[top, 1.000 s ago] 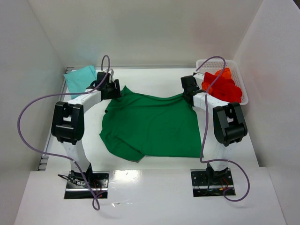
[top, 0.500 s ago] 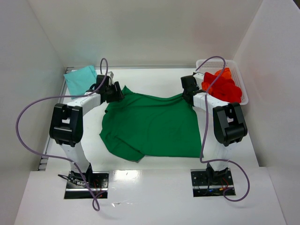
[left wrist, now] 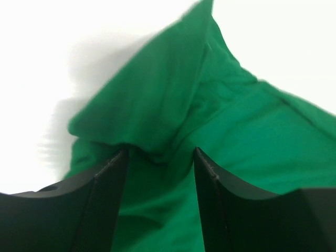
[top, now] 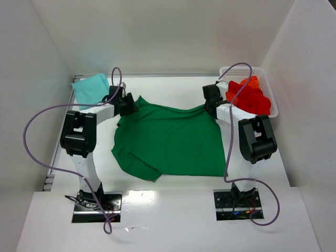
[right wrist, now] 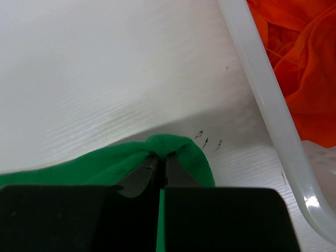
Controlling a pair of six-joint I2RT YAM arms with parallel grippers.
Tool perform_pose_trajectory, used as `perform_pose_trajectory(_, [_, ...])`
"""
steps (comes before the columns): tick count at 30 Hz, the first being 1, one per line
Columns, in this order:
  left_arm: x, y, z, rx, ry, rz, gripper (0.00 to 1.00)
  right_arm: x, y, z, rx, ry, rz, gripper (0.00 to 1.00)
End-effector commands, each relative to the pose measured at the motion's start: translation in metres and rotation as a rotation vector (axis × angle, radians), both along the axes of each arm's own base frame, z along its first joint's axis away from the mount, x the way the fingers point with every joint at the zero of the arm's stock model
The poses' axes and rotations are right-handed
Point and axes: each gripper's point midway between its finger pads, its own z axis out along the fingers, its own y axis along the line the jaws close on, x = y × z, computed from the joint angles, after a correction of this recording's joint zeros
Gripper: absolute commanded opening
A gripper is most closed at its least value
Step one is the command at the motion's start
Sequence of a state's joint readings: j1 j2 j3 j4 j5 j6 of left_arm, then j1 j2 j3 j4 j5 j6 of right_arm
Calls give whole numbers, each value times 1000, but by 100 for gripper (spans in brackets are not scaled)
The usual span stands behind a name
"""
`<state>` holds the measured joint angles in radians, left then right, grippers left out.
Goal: Fold and stack the t-shirts
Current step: Flatten out the tshirt
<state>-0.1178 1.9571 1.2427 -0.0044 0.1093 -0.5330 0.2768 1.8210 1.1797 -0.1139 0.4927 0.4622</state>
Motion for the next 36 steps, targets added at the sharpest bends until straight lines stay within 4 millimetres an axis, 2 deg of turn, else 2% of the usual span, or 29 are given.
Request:
perform_pose_trajectory(1, [30,7,18,-49,-103,54,60,20,-1,20,3,-82,-15,0])
perform_pose_trajectory(9, [39,3,15,-109,-120,65,60,21,0,22,3,-82,-15,0])
perform_pose_trajectory(14, [43,0,21,-139,-138,74,59,21,0,22,3,-82,-15,0])
perform_pose_trajectory(15, [44,5,21,-143,-136,98,58,21,0,22,3,-82,-15,0])
perform_pose_trajectory(21, [51,11,25,-165,-164,165,45,21,-1,18,-2,-72,-12,0])
perform_pose_trajectory(24, [51,12,20,-165,-154,179,35,20,-1,18,-6,-71,-9,0])
perform_pose_trajectory(25, [51,12,20,-165,-154,179,35,20,-1,18,-6,-71,-9,0])
perform_pose_trajectory(26, [49,12,13,-168,-137,185,29,20,-1,18,-6,-71,-9,0])
perform_pose_trajectory(31, [52,13,15,-173,-152,197,0,28,1,21,-4,-81,-9,0])
perform_pose_trajectory(34, [56,19,30,-171,-189,206,0,36,3,34,1,-108,-7,0])
perform_pose_trajectory(35, [57,20,42,-168,-211,206,0,39,3,40,-4,-118,-10,0])
perform_pose_trajectory(36, [59,23,62,-165,-245,204,0,43,3,50,-6,-139,-13,0])
